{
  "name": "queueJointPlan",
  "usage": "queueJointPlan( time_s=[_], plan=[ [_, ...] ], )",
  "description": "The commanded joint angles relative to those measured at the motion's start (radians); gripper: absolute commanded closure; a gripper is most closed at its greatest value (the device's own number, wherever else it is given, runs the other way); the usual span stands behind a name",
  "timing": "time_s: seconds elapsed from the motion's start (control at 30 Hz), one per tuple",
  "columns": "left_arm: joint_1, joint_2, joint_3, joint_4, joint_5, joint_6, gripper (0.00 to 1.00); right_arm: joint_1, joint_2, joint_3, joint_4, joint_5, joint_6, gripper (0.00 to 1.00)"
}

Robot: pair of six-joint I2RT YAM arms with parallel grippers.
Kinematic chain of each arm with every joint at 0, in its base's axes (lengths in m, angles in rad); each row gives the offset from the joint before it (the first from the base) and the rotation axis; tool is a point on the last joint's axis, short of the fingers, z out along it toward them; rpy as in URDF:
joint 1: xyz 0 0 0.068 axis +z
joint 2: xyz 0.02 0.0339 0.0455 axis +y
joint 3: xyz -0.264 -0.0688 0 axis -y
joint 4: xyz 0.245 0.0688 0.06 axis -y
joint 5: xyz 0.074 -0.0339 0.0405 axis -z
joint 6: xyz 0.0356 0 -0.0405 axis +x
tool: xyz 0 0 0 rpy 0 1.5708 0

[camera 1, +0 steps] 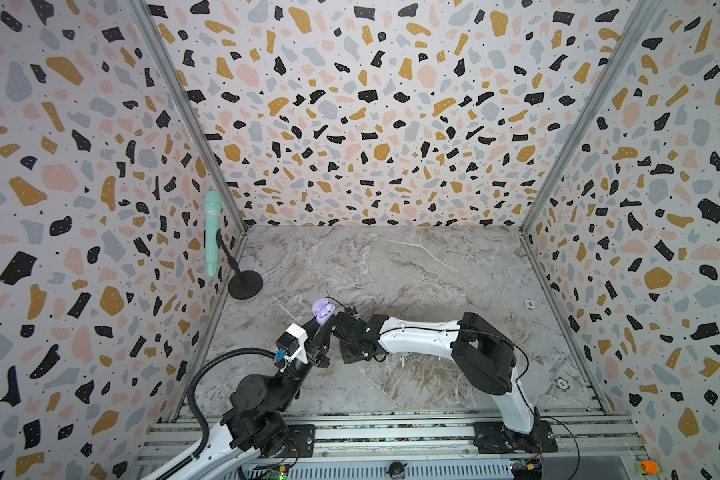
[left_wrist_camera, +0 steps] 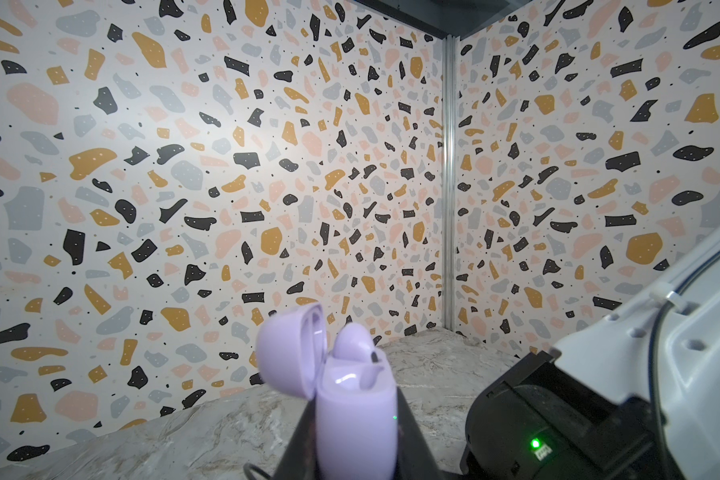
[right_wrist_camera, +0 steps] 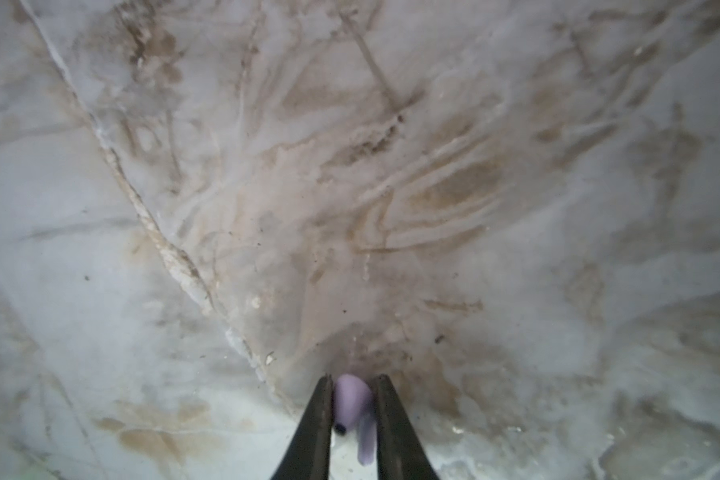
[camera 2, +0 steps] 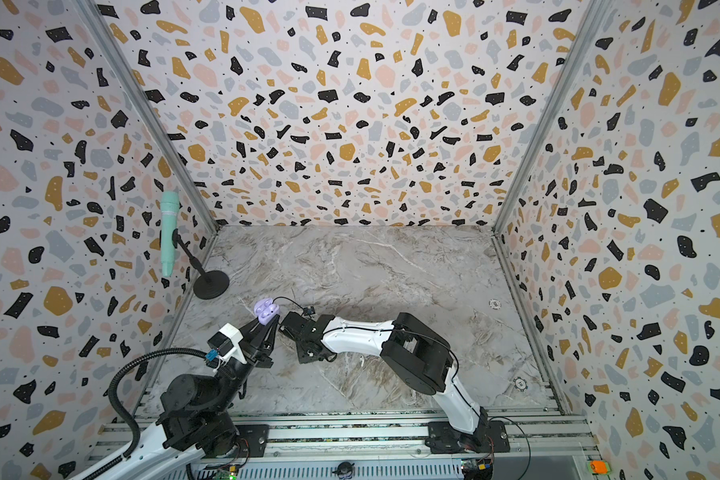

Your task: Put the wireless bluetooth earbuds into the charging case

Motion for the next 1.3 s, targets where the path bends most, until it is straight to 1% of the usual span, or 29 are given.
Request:
queueJointPlan(
  time_s=[0.0,0.4,0.7,0.87,1.03,1.27],
  plan=[
    [-0.005,-0.010,-0.006,0.041,0.008,0.007,1.00,0.003,0.000,0.025,-0.034,0.031,-0.012,0.81],
    [-0.006,-0.009,-0.007,0.040,0.008,0.005,1.00,0.003,-0.027,-0.004,-0.075,0.103,-0.018,0.84],
    [-0.006,-0.009,-0.007,0.041,0.010,0.004,1.00,0.002,-0.084,-0.079,-0.136,0.220,-0.022,0.84],
    [-0.006,-0.009,-0.006,0.040,0.008,0.005,1.00,-0.002,-0.117,-0.130,-0.149,0.241,-0.058,0.84],
    [-0.006,-0.010,-0.008,0.039,0.003,0.005,1.00,0.000,-0.118,-0.168,-0.188,0.293,-0.079,0.84],
    [-0.006,-0.010,-0.008,0.039,0.001,0.006,1.00,0.003,-0.118,-0.190,-0.236,0.359,-0.072,0.84]
  ],
)
